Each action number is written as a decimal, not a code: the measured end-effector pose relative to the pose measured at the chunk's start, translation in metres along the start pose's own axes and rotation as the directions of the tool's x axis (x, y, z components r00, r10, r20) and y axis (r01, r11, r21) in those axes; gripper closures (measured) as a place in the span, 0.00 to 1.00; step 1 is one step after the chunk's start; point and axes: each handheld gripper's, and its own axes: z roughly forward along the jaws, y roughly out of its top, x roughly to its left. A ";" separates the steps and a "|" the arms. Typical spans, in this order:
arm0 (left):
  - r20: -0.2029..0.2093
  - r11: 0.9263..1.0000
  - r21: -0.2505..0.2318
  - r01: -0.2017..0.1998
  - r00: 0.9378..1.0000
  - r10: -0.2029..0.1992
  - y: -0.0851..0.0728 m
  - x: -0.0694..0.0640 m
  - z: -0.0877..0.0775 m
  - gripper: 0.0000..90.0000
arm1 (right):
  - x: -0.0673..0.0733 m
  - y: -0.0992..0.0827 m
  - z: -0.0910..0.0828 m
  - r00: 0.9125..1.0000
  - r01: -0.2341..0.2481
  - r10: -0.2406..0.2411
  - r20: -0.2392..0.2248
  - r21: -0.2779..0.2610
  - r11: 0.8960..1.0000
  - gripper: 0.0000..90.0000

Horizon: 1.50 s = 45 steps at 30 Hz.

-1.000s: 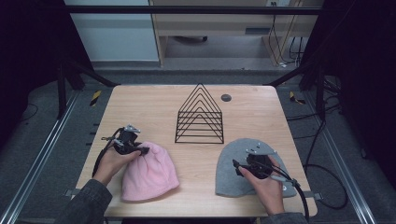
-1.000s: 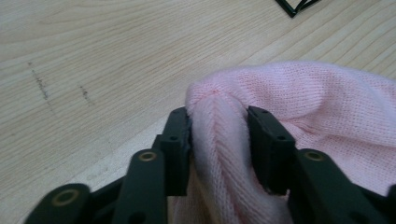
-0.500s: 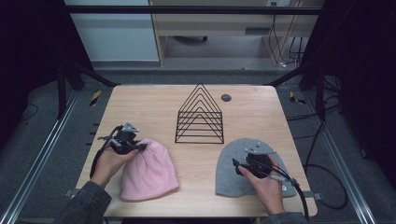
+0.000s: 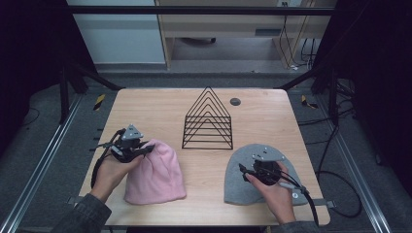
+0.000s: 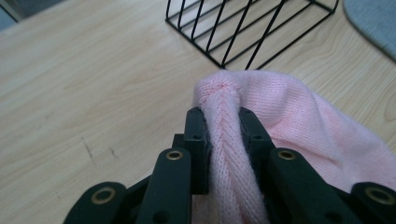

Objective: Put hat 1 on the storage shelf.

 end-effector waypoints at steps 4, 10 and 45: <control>0.004 0.999 -0.033 -0.032 0.999 0.033 0.010 -0.007 -0.012 0.85 | 0.000 0.000 -0.001 0.999 0.040 -0.040 -0.001 -0.002 0.999 0.39; 0.016 0.995 -0.066 -0.072 0.997 0.073 0.022 -0.013 -0.026 0.85 | 0.001 0.005 -0.007 0.997 0.068 -0.069 -0.025 -0.032 0.997 0.41; 0.037 0.964 -0.218 -0.151 0.986 0.163 0.076 -0.007 -0.062 0.85 | 0.097 0.075 0.034 0.947 0.180 -0.201 -0.250 -0.101 0.978 0.48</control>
